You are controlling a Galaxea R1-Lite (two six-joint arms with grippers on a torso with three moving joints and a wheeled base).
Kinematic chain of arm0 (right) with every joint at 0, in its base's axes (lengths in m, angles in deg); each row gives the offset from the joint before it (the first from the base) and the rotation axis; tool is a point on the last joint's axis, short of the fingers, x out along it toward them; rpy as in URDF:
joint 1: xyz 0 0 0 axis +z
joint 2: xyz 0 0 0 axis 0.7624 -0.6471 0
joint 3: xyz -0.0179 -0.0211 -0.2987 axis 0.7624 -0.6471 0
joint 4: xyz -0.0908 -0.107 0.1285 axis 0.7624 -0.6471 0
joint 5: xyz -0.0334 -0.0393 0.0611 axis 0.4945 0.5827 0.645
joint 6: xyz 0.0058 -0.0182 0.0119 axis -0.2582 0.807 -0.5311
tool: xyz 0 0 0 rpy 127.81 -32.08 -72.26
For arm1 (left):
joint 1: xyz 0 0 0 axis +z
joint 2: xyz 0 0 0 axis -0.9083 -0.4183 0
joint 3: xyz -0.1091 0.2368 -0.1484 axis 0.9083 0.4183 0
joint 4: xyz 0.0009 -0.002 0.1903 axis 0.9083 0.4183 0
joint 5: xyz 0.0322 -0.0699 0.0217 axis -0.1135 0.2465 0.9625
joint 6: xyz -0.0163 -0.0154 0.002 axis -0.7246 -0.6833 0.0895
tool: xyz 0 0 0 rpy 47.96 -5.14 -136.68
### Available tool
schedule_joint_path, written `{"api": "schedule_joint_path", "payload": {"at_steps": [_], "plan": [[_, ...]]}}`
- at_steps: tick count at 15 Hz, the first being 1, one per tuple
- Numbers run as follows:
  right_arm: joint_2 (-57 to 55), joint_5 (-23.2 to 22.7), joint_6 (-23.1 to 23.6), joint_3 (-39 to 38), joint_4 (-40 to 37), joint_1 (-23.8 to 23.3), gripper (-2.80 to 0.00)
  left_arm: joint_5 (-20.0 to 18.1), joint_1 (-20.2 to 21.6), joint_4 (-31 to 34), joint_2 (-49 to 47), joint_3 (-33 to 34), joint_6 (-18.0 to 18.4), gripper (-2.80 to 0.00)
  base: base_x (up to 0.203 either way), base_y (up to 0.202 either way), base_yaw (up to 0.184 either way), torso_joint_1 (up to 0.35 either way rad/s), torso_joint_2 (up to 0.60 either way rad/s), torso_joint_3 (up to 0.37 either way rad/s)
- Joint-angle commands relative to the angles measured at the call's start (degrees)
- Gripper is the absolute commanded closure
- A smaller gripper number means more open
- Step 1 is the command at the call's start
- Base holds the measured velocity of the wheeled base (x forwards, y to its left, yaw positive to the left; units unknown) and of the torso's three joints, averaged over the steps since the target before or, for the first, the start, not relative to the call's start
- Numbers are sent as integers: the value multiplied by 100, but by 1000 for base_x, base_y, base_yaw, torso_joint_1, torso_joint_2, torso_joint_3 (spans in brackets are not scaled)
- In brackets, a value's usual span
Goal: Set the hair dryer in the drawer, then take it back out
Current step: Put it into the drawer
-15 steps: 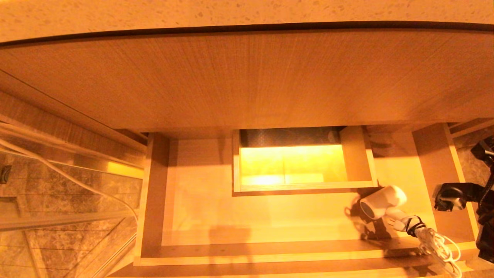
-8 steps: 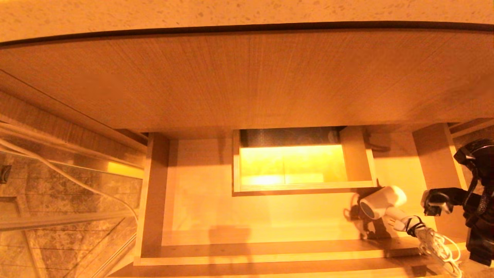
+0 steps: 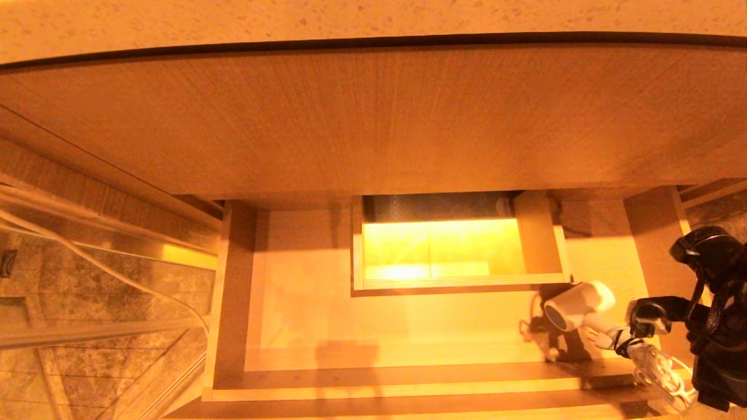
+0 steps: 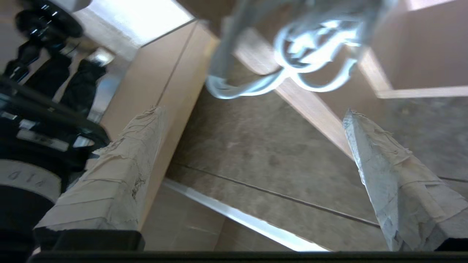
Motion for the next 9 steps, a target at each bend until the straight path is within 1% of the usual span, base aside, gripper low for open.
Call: {"api": "schedule_joint_path", "payload": {"at_steps": [1,6,9], "plan": [[-93,-9,30,-97,-20,14,-280,0,0,0,0,0,0,-280,0,0,0,0,0,0],[-430,-123,5,-99,72,56,-280,0,0,0,0,0,0,-280,0,0,0,0,0,0],[-654,-141,3,-95,257,63,-280,0,0,0,0,0,0,-280,0,0,0,0,0,0]]}}
